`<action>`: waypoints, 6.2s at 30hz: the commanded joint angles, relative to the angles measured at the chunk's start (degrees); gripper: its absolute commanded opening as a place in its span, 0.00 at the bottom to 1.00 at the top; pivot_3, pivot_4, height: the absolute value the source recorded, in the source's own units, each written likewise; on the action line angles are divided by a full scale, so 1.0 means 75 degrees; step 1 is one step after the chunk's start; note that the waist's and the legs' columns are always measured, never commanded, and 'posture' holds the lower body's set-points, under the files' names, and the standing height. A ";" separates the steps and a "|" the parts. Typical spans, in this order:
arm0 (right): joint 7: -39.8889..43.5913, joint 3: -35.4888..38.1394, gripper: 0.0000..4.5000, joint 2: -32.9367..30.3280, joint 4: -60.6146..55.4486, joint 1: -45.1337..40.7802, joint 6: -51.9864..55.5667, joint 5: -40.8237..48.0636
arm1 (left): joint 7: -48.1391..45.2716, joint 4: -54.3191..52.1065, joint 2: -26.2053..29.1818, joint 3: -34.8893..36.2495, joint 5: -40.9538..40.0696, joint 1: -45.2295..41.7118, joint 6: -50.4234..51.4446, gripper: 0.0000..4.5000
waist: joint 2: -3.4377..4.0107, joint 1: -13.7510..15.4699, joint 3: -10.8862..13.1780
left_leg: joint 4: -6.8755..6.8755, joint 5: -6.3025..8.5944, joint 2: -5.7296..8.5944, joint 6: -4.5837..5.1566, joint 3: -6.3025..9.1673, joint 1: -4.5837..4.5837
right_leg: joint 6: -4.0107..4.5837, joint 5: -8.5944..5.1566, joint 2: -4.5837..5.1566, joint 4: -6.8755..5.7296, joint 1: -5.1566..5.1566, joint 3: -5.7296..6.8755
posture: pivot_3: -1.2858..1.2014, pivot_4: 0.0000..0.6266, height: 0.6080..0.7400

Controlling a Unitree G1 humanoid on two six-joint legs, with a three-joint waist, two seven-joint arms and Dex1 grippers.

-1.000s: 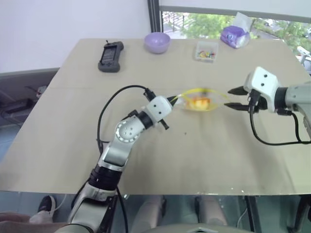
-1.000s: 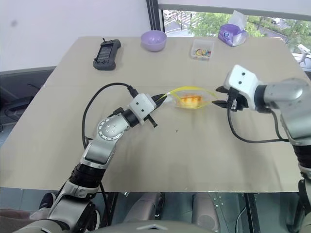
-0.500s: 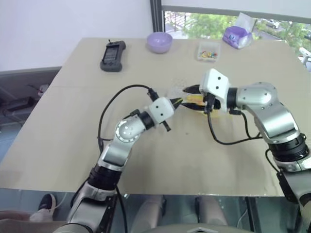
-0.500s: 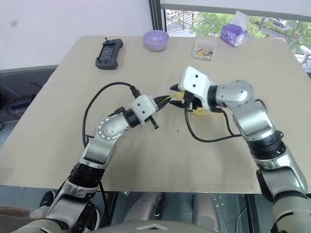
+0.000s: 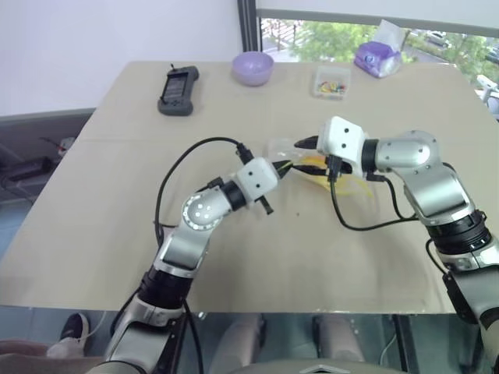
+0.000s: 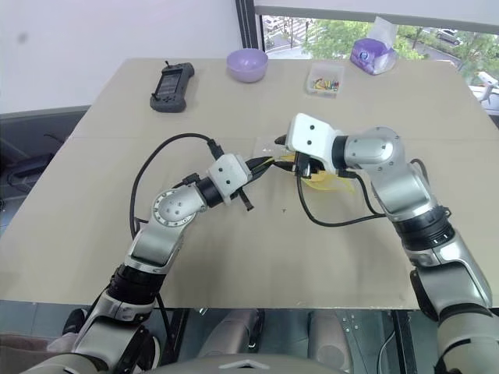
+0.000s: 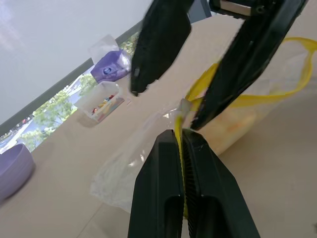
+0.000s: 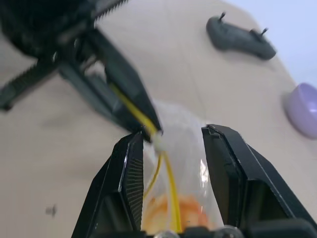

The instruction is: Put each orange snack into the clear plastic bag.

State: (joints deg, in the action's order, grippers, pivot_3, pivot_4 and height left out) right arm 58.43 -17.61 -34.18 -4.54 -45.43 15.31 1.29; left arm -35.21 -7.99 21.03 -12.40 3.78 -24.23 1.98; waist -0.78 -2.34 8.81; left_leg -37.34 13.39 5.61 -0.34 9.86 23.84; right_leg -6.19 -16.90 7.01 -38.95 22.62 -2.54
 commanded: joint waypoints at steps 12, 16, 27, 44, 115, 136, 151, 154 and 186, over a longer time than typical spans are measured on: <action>0.0273 0.0060 0.33 -0.0025 -0.0050 -0.0067 -0.0249 -0.0138 | -0.0010 -0.0352 0.0126 0.0033 -0.0018 -0.0031 -0.0278 0.00 | 0.0000 -0.0004 0.0000 | 0.0000 0.0000 -0.0001 0.0000 0.0000 0.0000 | 0.0000 0.0000 -0.0001 0.0000 0.0000 0.0000 | 0.52 0.24 1.00; 0.0211 0.0088 0.30 0.0050 -0.0016 -0.0088 -0.0270 -0.0172 | -0.0030 -0.0351 0.0146 -0.0002 -0.0003 -0.0006 -0.0298 0.00 | 0.0000 -0.0004 0.0000 | 0.0000 0.0000 -0.0001 0.0000 0.0000 0.0000 | 0.0000 0.0000 -0.0001 0.0000 0.0000 0.0000 | 0.52 0.24 1.00; 0.0093 0.0116 0.11 0.0190 0.0045 -0.0136 -0.0292 -0.0269 | -0.0040 -0.0371 0.0163 -0.0028 -0.0008 0.0014 -0.0279 0.00 | 0.0000 -0.0003 0.0000 | 0.0001 0.0000 0.0000 0.0000 0.0001 0.0000 | 0.0000 0.0000 -0.0001 0.0000 0.0001 0.0000 | 0.52 0.24 1.00; 0.0084 0.0174 0.04 0.0257 -0.0011 -0.0167 -0.0256 -0.0298 | -0.0041 -0.0370 0.0170 -0.0047 0.0043 0.0051 -0.0315 0.00 | 0.0000 -0.0003 0.0000 | 0.0001 0.0000 0.0000 0.0000 0.0001 0.0000 | 0.0000 0.0000 -0.0001 0.0000 0.0000 0.0000 | 0.52 0.24 1.00; 0.0022 0.0570 0.01 -0.1063 -0.0501 0.0893 0.0270 -0.0437 | 0.0452 -0.0077 0.1092 0.0869 0.0211 0.0436 -0.0351 0.00 | 0.0000 0.0008 0.0000 | 0.0004 0.0000 -0.0001 0.0000 0.0000 -0.0001 | 0.0000 0.0000 -0.0001 0.0002 0.0001 -0.0001 | 0.52 0.24 1.00; -0.0087 0.1355 0.01 -0.2723 -0.0454 0.1687 0.0676 -0.0219 | 0.0591 0.0195 0.1338 0.1034 0.0069 0.0220 -0.0347 0.00 | 0.0000 0.0023 0.0001 | 0.0005 0.0001 -0.0002 0.0001 -0.0004 -0.0001 | 0.0000 0.0000 0.0000 0.0003 -0.0001 -0.0001 | 0.52 0.24 1.00; -0.0331 0.1399 0.01 -0.2657 -0.0300 0.1465 0.0647 -0.0225 | 0.0650 0.0422 0.1201 0.0887 0.0139 -0.0035 -0.0551 0.00 | 0.0000 0.0026 0.0001 | 0.0005 0.0001 -0.0003 0.0001 -0.0006 -0.0001 | 0.0000 0.0000 0.0001 0.0004 -0.0001 -0.0002 | 0.52 0.24 1.00; -0.0943 0.1416 0.01 -0.2300 0.0170 0.0921 0.0413 -0.0395 | 0.0911 0.0754 0.1042 0.0750 0.0405 -0.0445 -0.0807 0.00 | -0.0001 0.0023 0.0001 | 0.0004 0.0000 -0.0002 0.0001 -0.0007 -0.0001 | 0.0000 0.0000 0.0000 0.0003 -0.0001 -0.0002 | 0.52 0.24 1.00; -0.0402 0.1838 0.20 -0.2899 -0.0859 0.2397 0.1968 0.0779 | -0.0425 -0.0379 0.0910 -0.0051 0.0015 0.0158 0.0600 0.41 | -0.0008 0.0037 0.0012 | -0.0012 0.0007 0.0001 0.0013 -0.0018 -0.0020 | -0.0001 0.0000 0.0008 -0.0039 -0.0004 0.0007 | 0.52 0.24 1.00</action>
State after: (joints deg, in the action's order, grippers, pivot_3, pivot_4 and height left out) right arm 53.55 -6.43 -53.07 -9.92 -28.12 29.60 6.71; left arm -36.52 -6.07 25.98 -13.98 5.38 -24.61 6.53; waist -0.84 -2.06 8.89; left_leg -37.43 13.44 5.61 -0.25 9.73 23.71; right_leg -6.19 -16.90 7.07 -39.23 22.59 -2.49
